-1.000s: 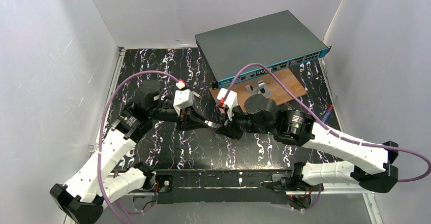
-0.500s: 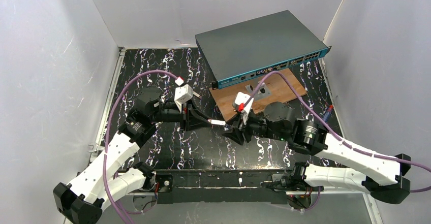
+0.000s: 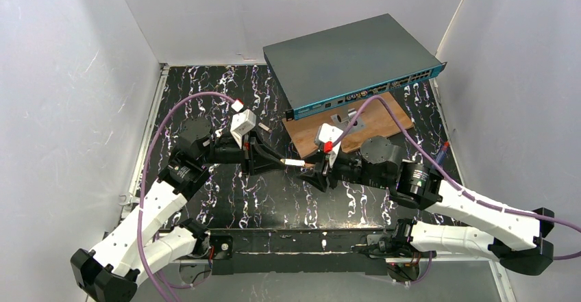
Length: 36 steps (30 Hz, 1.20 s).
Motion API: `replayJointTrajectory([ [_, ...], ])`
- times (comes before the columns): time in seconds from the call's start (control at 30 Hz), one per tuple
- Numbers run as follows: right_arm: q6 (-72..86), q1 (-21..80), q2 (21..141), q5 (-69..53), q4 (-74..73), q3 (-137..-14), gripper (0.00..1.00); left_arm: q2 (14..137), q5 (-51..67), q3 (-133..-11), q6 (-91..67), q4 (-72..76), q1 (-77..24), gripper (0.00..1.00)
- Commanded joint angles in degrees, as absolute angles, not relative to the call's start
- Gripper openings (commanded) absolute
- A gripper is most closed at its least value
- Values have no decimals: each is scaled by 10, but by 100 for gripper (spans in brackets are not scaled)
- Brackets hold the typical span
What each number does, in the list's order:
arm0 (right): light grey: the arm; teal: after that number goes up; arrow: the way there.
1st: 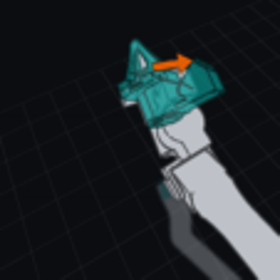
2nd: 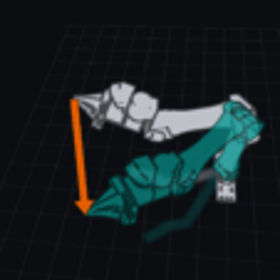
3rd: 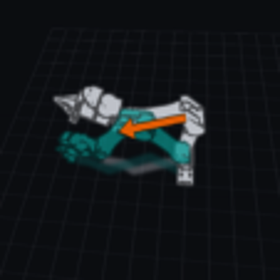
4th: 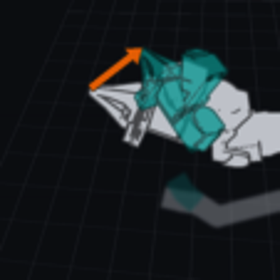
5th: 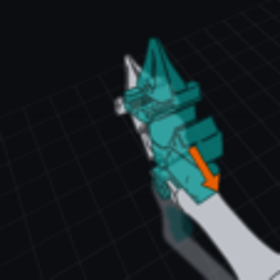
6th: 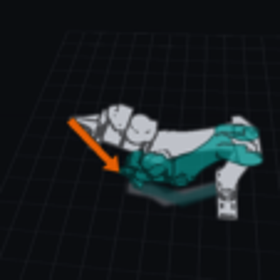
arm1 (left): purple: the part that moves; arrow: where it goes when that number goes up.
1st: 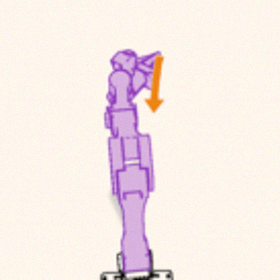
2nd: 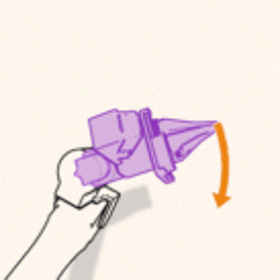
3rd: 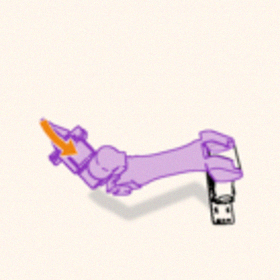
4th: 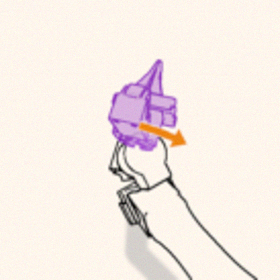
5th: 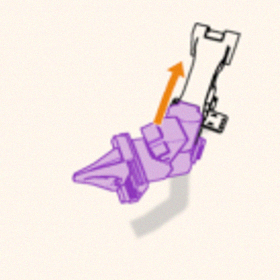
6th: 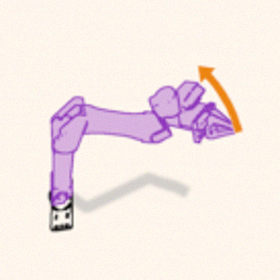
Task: Insert the plug into the switch port
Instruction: Pick up the plug from the center of the board.
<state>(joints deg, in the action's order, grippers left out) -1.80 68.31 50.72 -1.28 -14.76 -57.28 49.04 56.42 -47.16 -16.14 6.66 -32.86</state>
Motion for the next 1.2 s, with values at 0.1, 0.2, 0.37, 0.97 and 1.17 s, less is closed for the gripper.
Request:
replayJointTrajectory([
  [0.1,-39,683,510,-23,-106,-607,47,489,582,-473,-181,81,-332,0],
  [0.2,-40,683,511,-21,-104,-608,45,494,587,-476,-184,81,-332,0],
  [0.37,-43,683,513,-18,-101,-611,43,502,594,-480,-187,81,-332,0],
  [0.97,-52,683,524,14,-145,-617,1,519,557,-499,-184,82,-332,12],
  [1.17,-28,677,554,69,-224,-652,1,514,439,-504,-166,53,-331,53],
])
